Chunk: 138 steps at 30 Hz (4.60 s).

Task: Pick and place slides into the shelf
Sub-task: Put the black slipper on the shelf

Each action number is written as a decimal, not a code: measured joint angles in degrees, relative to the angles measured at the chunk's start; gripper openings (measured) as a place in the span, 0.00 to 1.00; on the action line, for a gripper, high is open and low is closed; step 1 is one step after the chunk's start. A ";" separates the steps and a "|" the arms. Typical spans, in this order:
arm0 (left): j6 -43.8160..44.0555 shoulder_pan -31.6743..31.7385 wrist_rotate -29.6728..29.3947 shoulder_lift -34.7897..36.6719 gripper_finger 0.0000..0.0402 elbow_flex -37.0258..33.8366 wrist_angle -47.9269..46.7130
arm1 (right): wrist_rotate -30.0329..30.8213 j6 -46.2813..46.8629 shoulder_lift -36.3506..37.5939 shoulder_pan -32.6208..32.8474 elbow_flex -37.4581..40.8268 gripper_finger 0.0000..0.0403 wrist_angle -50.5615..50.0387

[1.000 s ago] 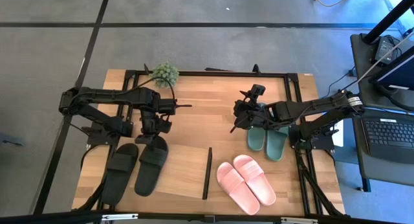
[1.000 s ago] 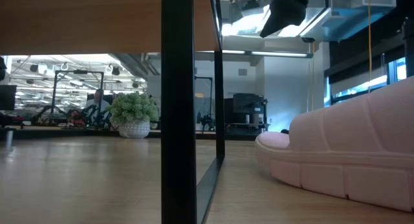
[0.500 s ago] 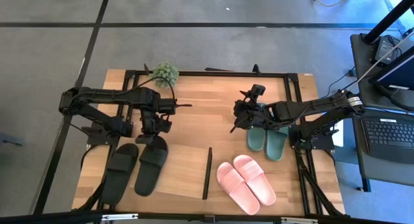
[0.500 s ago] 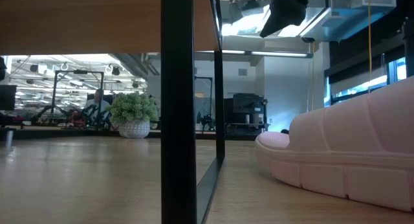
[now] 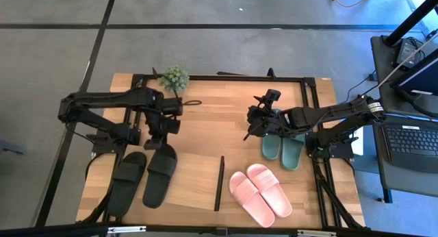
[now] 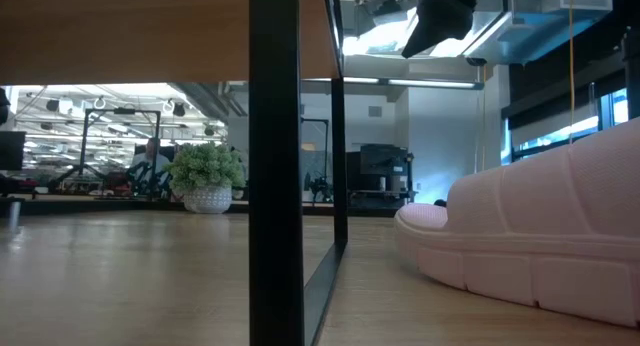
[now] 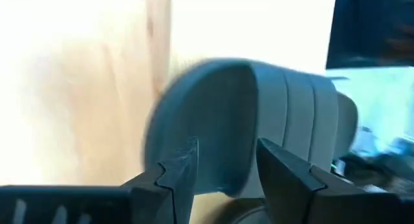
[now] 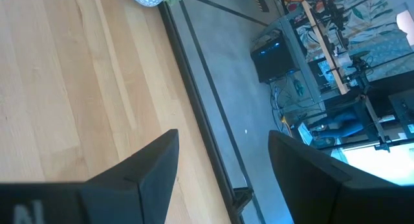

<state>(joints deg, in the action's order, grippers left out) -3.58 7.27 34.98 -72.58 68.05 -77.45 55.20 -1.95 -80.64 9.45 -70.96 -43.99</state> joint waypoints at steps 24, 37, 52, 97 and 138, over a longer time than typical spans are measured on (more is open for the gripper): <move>9.45 -14.64 -35.49 -3.31 0.37 1.01 24.26 | 0.00 -1.20 0.04 -0.02 0.02 0.59 -2.13; 18.76 -16.48 -34.38 -4.58 0.37 0.13 22.00 | -0.02 -0.02 0.02 0.00 0.04 0.59 -2.29; 28.52 -22.37 -34.42 -4.56 0.37 0.13 19.01 | -0.02 0.17 0.02 0.00 0.04 0.59 -2.25; 50.65 -37.46 -36.69 -4.52 0.37 0.15 16.41 | -0.02 1.72 -0.02 -0.02 0.04 0.59 -2.12; 34.80 -45.54 -36.56 -4.54 0.37 2.14 27.95 | -0.02 1.81 -0.02 0.00 0.07 0.59 -2.14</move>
<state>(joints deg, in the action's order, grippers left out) 31.22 -38.27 -1.58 -77.12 70.19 -49.50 55.18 -0.14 -80.66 9.45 -70.89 -46.13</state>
